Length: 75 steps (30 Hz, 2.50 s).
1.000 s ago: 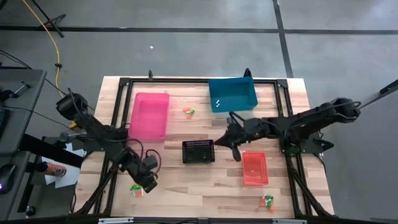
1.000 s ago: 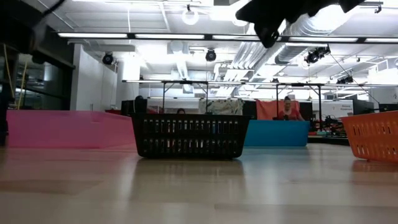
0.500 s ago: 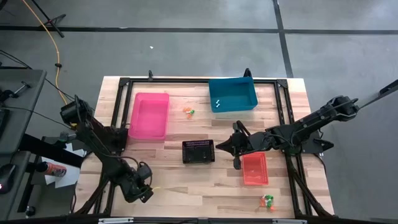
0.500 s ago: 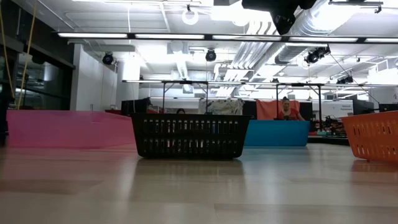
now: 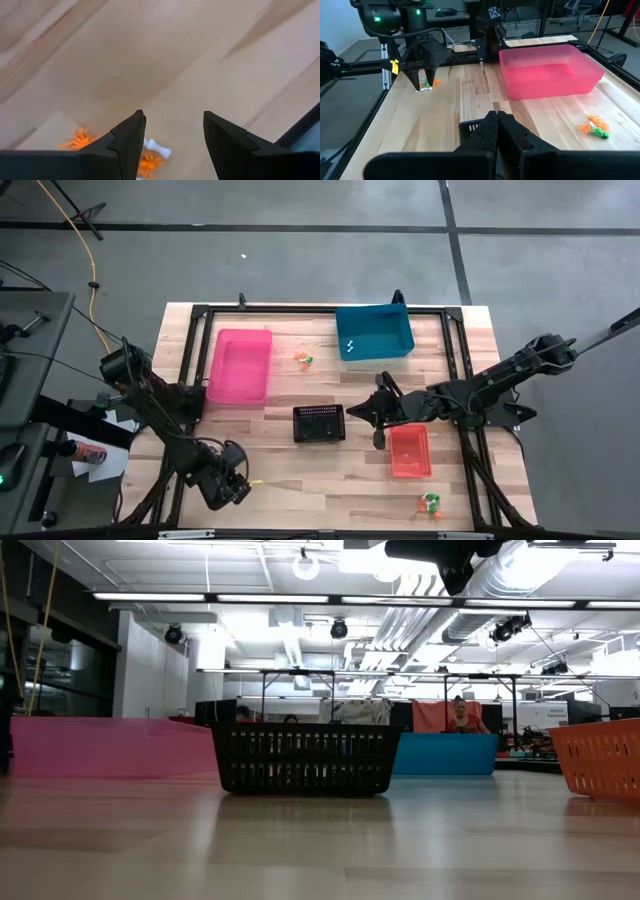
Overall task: Sort Halloween decoration
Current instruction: Put the white bone toy into the blue bin
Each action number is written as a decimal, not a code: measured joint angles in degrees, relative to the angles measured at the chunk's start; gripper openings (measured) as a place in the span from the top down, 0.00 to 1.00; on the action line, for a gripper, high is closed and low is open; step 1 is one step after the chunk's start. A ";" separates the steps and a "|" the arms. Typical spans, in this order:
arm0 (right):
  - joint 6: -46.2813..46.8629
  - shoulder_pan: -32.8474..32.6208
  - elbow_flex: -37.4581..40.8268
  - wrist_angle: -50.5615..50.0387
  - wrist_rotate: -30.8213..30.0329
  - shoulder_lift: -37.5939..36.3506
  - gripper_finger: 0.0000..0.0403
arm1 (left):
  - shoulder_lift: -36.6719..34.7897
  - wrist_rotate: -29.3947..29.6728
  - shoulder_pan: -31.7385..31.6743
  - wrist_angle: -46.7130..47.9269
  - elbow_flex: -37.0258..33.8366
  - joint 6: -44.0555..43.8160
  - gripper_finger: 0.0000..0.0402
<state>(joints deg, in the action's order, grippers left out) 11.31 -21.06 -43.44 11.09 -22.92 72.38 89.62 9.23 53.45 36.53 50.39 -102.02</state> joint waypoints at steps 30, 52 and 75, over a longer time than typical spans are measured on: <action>-0.85 0.00 0.01 -0.99 0.17 0.01 1.00 | 4.35 -2.55 4.15 -6.57 -0.04 -6.92 0.54; -0.85 0.00 0.00 -0.97 0.02 0.02 1.00 | 3.63 -2.68 4.48 -0.68 -0.04 -6.27 0.54; -0.83 0.00 0.00 -1.01 0.11 0.04 1.00 | 1.51 1.73 4.28 3.43 -0.09 0.15 0.54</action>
<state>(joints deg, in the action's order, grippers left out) 10.48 -21.06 -43.44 10.09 -22.81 72.42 91.13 10.96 57.73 39.97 50.30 -101.88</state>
